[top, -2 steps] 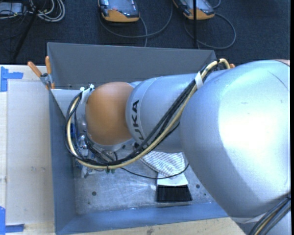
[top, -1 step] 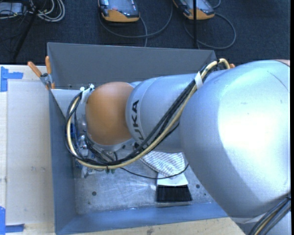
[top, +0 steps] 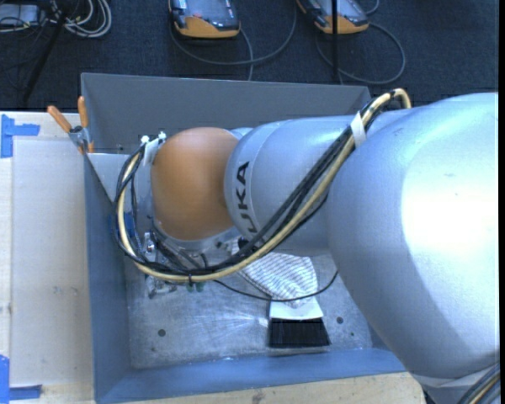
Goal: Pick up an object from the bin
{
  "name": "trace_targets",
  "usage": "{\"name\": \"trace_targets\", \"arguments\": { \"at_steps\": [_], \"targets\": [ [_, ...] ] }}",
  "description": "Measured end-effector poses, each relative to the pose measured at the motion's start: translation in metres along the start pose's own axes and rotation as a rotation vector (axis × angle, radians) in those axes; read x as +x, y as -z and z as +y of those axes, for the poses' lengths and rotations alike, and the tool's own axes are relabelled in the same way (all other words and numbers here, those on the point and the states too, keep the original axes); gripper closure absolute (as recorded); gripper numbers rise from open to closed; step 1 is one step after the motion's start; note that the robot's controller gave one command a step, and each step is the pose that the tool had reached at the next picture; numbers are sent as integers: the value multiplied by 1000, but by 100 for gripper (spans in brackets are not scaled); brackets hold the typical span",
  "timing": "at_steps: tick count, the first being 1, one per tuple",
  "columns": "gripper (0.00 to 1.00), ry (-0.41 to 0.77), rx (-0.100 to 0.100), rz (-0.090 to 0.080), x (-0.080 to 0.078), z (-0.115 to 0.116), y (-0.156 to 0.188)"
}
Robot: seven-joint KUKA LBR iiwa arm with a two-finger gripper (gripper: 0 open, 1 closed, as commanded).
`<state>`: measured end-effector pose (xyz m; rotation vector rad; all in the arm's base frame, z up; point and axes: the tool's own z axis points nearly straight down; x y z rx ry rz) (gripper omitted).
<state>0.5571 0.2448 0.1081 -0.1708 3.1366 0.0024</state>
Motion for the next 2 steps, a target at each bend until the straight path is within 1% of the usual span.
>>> {"name": "trace_targets", "arguments": {
  "at_steps": [1, 2],
  "targets": [
    [100, 28, 3, 4, 0, 0, 57],
    [100, 39, 0, -5, 0, -2, 101]
  ]
}}
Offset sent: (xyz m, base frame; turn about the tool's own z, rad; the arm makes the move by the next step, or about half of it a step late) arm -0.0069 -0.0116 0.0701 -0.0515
